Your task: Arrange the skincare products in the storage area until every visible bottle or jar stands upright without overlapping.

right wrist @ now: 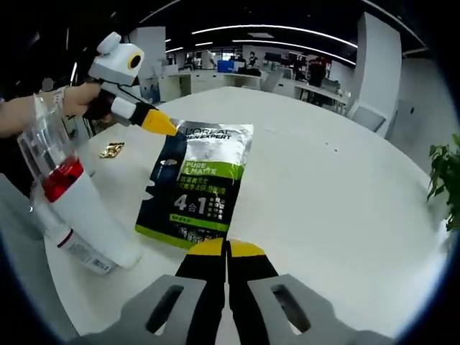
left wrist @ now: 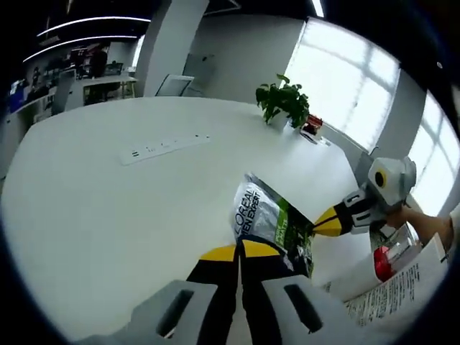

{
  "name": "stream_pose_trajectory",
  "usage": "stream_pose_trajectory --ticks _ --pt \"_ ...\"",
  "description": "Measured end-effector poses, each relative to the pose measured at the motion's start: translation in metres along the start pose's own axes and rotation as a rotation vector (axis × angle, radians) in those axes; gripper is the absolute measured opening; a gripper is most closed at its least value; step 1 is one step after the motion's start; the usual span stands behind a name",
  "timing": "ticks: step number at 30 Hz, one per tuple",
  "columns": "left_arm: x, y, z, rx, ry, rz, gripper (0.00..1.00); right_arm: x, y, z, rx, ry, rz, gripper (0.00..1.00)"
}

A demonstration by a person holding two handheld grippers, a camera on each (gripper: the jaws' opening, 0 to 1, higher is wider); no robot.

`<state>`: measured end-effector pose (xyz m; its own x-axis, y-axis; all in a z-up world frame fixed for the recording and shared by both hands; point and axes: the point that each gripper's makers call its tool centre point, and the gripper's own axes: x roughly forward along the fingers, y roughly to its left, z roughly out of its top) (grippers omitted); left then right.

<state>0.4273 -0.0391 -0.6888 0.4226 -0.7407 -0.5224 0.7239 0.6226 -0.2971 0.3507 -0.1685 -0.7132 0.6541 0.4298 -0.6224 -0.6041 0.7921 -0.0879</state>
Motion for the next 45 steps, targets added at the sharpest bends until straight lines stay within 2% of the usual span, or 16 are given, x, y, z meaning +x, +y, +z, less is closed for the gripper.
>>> stream_pose_trajectory --ticks 1,3,7,9,16,20,28,42,45 --pt "-0.006 0.001 0.003 0.012 -0.012 0.016 0.00 0.006 -0.009 0.004 -0.004 -0.014 -0.001 0.01" --pt "-0.012 0.014 0.011 0.023 -0.026 0.030 0.00 0.007 -0.008 0.013 -0.016 -0.033 -0.002 0.01" --pt "-0.027 0.024 0.022 0.031 -0.051 0.046 0.00 0.007 -0.002 0.028 -0.032 -0.058 0.013 0.01" --pt "-0.028 0.015 0.028 0.045 -0.059 0.055 0.00 0.006 0.000 0.035 -0.049 -0.068 0.016 0.01" --pt "-0.051 0.020 0.037 0.083 -0.087 0.090 0.00 -0.001 0.011 0.065 -0.110 -0.099 0.021 0.01" --pt "-0.065 0.022 0.045 0.086 -0.111 0.106 0.00 -0.012 0.024 0.076 -0.132 -0.119 0.025 0.01" --pt "-0.094 0.023 0.056 0.106 -0.148 0.138 0.00 -0.037 0.054 0.108 -0.207 -0.170 0.036 0.01" --pt "-0.148 0.025 0.079 0.156 -0.194 0.201 0.00 -0.057 0.087 0.154 -0.301 -0.250 0.074 0.01" --pt "-0.157 0.027 0.079 0.165 -0.195 0.214 0.00 -0.061 0.098 0.162 -0.321 -0.268 0.085 0.01"
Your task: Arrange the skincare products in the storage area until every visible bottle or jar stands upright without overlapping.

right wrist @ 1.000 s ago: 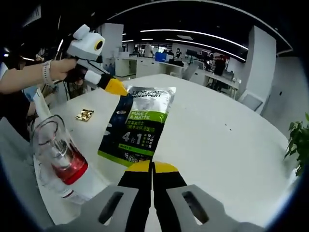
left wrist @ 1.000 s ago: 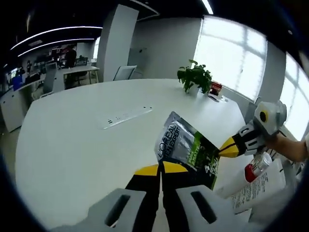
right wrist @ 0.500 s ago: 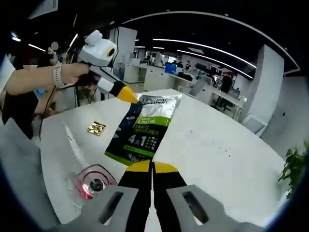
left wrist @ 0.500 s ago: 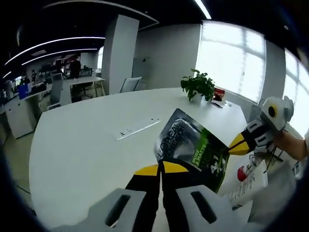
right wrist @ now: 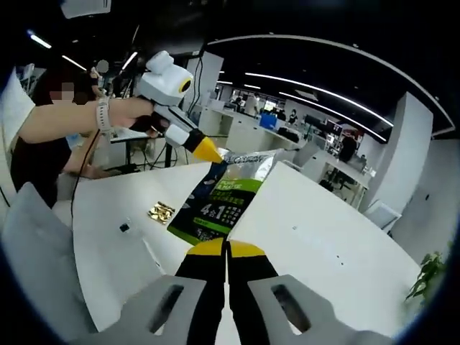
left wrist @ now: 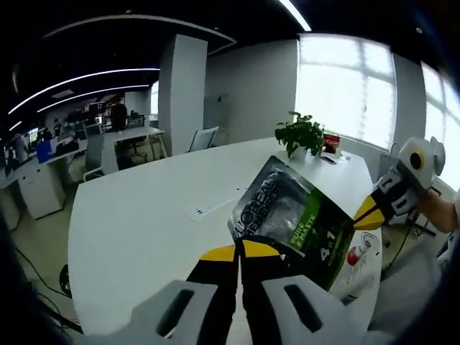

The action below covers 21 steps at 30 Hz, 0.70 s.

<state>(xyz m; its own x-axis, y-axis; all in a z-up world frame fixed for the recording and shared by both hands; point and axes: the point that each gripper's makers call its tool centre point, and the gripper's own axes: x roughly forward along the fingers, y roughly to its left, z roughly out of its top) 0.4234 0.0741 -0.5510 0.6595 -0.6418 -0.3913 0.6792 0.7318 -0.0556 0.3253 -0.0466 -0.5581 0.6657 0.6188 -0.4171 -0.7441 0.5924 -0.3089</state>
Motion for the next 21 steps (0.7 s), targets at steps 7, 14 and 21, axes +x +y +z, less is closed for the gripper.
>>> stream_pose_trajectory --ticks 7,14,21 --pt "-0.015 0.007 -0.010 -0.004 0.017 0.018 0.00 -0.003 0.021 0.021 -0.056 -0.033 0.017 0.01" --pt "-0.027 0.009 -0.025 -0.020 0.036 0.015 0.00 -0.007 0.043 0.040 -0.080 -0.068 0.048 0.01" --pt "-0.035 0.008 -0.049 -0.041 0.076 0.006 0.00 -0.004 0.069 0.040 -0.086 -0.066 0.090 0.01"
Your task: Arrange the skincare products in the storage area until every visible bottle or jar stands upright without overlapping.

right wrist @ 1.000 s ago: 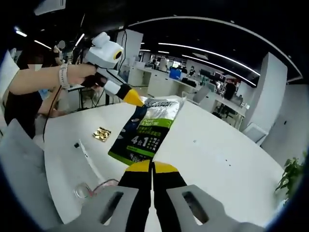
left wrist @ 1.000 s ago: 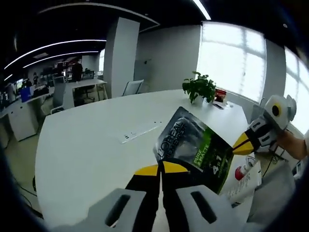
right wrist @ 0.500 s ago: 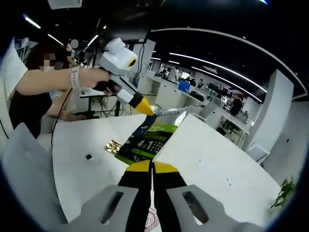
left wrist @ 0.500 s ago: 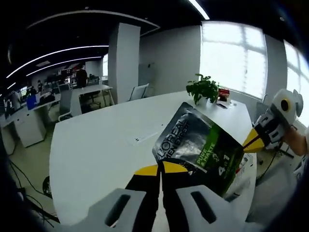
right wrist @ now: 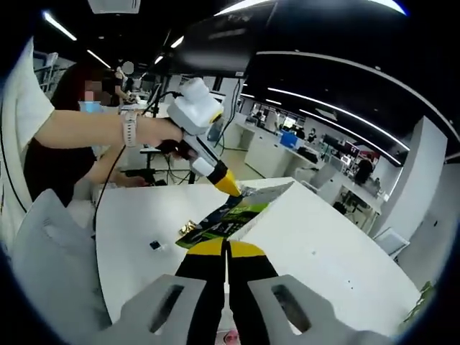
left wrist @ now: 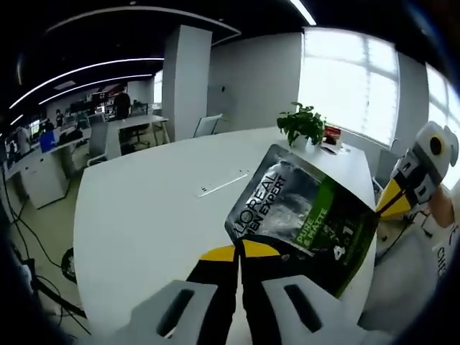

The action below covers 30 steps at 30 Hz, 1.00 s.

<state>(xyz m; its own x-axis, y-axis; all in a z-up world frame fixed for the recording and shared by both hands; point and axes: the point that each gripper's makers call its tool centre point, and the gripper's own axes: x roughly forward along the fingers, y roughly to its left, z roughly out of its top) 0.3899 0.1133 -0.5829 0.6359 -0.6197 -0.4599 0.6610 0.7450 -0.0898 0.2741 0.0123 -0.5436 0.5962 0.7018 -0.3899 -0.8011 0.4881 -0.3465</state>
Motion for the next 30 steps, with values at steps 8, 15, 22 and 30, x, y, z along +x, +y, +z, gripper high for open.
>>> stream_pose_trajectory --ticks 8,15,22,30 --pt "-0.002 -0.011 -0.036 -0.037 0.039 -0.025 0.00 0.000 0.025 -0.007 0.013 0.010 0.029 0.01" --pt "-0.004 -0.030 -0.059 -0.076 0.051 -0.072 0.00 0.000 0.049 -0.017 0.033 0.030 0.071 0.01" --pt "0.008 -0.038 -0.101 -0.153 0.111 -0.089 0.00 -0.003 0.071 -0.033 0.043 0.071 0.112 0.01" --pt "0.014 -0.029 -0.131 -0.123 0.193 -0.074 0.00 -0.009 0.079 -0.062 0.089 0.123 0.131 0.01"
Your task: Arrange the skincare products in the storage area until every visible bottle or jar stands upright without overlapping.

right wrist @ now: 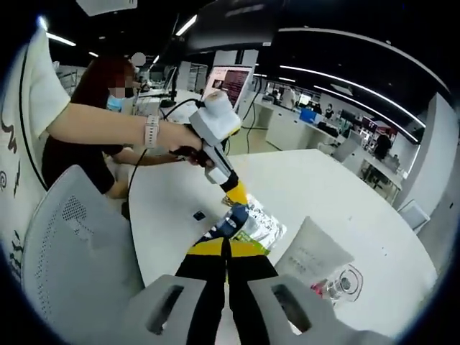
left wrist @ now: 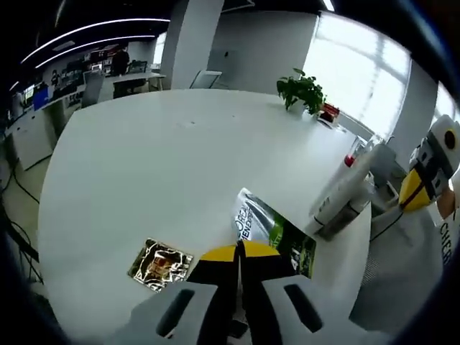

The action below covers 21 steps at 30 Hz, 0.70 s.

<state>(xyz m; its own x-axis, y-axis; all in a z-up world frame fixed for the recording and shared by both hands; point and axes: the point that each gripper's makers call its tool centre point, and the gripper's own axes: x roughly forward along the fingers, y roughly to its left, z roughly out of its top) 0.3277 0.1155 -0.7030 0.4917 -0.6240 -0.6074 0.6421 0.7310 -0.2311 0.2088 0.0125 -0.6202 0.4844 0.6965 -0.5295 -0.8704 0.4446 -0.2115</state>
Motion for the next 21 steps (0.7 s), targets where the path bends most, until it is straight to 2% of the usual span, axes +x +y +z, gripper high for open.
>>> stream_pose_trajectory --ticks 10,12,16,21 --pt "0.011 -0.011 -0.011 0.066 0.076 -0.012 0.00 0.001 0.004 -0.008 0.021 0.017 0.008 0.01" --pt "0.013 -0.013 -0.015 0.105 0.102 -0.014 0.00 0.002 0.005 -0.010 0.024 0.019 0.012 0.01" --pt "0.021 -0.006 -0.021 0.159 0.144 -0.015 0.00 0.007 0.010 -0.018 0.027 0.042 0.029 0.01" --pt "0.027 -0.005 -0.018 0.195 0.160 -0.024 0.00 0.011 0.017 -0.023 0.035 0.061 0.055 0.01"
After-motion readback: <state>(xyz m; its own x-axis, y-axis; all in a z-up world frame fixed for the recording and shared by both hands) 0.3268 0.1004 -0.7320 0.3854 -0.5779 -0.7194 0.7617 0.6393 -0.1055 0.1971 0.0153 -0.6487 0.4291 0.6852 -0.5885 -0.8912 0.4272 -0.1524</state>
